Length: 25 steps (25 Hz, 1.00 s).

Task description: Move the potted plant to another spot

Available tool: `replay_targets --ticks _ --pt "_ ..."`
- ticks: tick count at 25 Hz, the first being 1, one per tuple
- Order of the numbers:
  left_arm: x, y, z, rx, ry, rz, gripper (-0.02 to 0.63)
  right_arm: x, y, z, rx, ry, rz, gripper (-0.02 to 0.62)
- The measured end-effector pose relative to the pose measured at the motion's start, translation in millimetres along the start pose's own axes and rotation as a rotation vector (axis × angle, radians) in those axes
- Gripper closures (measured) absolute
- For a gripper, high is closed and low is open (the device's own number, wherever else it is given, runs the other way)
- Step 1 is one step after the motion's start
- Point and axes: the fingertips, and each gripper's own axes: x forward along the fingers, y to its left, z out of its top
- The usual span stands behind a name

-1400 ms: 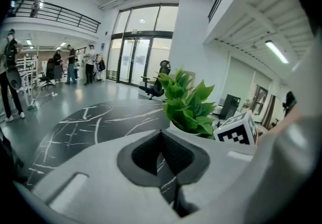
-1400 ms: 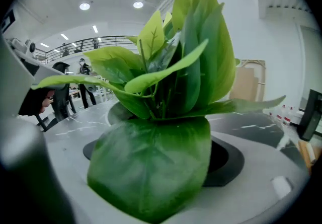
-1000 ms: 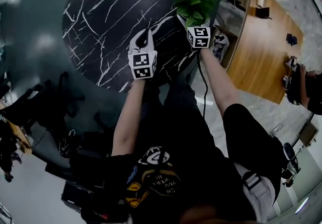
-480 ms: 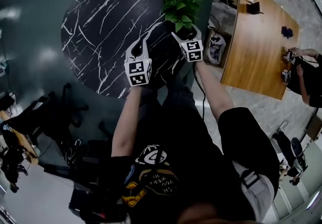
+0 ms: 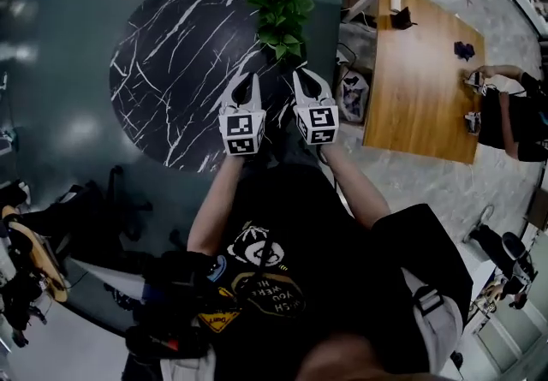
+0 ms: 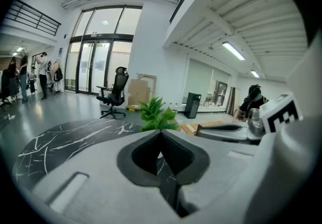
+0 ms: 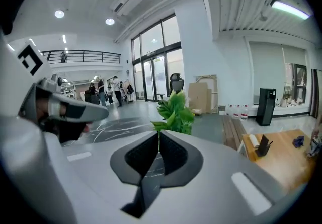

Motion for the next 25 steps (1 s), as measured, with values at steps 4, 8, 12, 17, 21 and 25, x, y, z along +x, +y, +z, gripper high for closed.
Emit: replay_targets --ticks 4,8,12,17,21,25 --pt "-26.4 -28.7 6.5 0.067 -0.006 -0.07 0.601 -31.2 16.5 33.2 0.03 -0.047 -0.034 0.592" --pt "-43.6 -33.5 19.8 0.072 -0.047 -0.095 0.601 -51.3 35.3 46.2 0.02 -0.066 -0.055 0.592" --pt "-56.4 -32.3 24.2 0.054 -0.049 -0.11 0.601 -64.8 40.3 48.2 0.013 -0.06 -0.081 0.592" --pt "-63.7 -34.0 36.1 0.051 -0.071 -0.107 0.601 -70.8 38.3 62.1 0.028 -0.085 -0.064 0.592" --pt "-60.0 -45.2 38.7 0.052 -0.068 -0.106 0.601 -76.2 45.5 63.6 0.011 -0.085 -0.016 0.592" --pt "-56.8 -51.1 44.3 0.069 -0.081 -0.081 0.601 -76.7 46.7 58.5 0.002 -0.068 0.012 0.592"
